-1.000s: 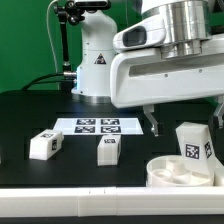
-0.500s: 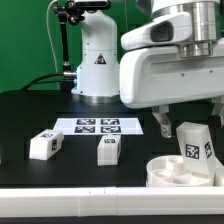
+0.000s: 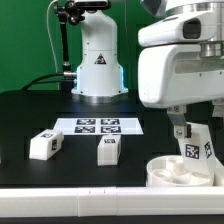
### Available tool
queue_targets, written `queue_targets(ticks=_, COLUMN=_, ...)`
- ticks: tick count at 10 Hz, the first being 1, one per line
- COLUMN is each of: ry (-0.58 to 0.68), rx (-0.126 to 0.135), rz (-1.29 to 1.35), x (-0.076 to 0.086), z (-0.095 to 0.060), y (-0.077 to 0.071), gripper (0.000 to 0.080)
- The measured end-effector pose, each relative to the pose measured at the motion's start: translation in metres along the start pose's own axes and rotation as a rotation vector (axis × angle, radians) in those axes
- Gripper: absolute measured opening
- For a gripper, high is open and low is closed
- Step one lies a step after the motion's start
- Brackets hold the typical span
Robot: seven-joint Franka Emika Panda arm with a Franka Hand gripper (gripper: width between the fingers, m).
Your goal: Assemble stool
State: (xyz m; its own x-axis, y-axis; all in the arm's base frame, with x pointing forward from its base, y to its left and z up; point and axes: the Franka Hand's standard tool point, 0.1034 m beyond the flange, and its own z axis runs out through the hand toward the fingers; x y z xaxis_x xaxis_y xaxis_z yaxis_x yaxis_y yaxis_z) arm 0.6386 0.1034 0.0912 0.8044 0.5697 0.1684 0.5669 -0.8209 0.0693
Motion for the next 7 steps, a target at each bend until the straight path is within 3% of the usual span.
queue_targets(ticks=1, ry=-0.001, rx=0.000, rz=0.003, x=-0.0009, z=0.0008, y=0.0009, gripper=0.0551)
queue_targets(ticks=2, ry=-0.001, rx=0.000, rz=0.004, x=-0.0009, z=0.0008, y=0.0011, gripper=0.0368)
queue_targets(ticks=7, ry=0.004, rx=-0.002, rz=0.033, x=0.0004, z=-0.0003, y=0.0017, gripper=0.0340)
